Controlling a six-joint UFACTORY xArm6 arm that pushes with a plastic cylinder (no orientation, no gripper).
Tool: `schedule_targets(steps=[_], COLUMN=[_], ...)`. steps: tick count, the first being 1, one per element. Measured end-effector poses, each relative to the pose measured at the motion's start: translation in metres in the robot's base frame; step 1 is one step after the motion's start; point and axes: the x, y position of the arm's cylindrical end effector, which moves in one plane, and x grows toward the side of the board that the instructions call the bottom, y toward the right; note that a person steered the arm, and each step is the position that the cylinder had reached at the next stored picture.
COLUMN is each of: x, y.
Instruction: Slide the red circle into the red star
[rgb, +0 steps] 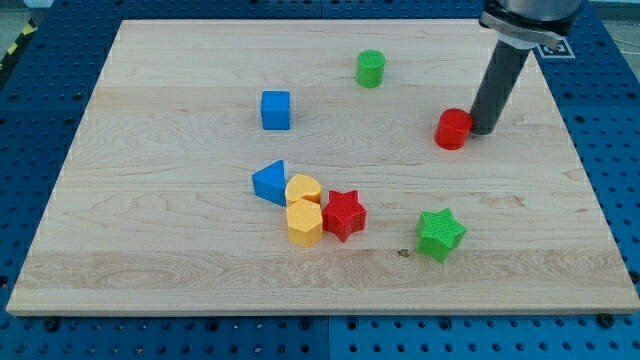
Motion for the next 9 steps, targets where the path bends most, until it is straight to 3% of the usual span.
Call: schedule_targets(steps=[9], x=[0.022], y=[-0.14])
